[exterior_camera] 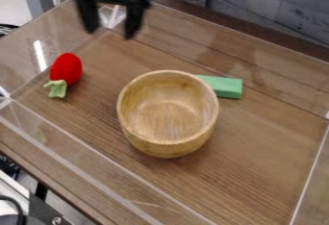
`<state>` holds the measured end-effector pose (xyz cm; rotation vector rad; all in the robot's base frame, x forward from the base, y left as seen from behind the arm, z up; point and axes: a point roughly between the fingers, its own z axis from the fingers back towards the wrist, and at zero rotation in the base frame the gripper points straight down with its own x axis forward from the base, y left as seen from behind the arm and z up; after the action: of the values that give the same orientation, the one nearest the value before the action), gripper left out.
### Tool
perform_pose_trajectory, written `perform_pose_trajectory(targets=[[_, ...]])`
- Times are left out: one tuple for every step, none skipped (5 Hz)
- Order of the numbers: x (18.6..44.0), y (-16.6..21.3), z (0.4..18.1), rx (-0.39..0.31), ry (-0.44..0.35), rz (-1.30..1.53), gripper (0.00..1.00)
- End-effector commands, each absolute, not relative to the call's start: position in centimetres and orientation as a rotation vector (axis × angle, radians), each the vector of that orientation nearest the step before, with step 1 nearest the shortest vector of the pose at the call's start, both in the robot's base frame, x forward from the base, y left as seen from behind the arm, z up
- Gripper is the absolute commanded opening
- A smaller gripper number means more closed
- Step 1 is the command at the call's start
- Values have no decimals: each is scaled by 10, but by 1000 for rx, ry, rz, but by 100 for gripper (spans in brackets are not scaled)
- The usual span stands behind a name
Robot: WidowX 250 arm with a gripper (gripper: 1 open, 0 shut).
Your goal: Move the red fruit to the right
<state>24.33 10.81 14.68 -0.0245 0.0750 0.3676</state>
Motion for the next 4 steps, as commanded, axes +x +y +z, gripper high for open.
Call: perform_pose_trajectory(targets=[[220, 152, 154, -13, 17, 464, 100], [197, 186, 140, -13, 22, 534, 100], [194, 191, 124, -5, 36, 581, 100], [200, 192, 107, 0, 39, 630, 100]])
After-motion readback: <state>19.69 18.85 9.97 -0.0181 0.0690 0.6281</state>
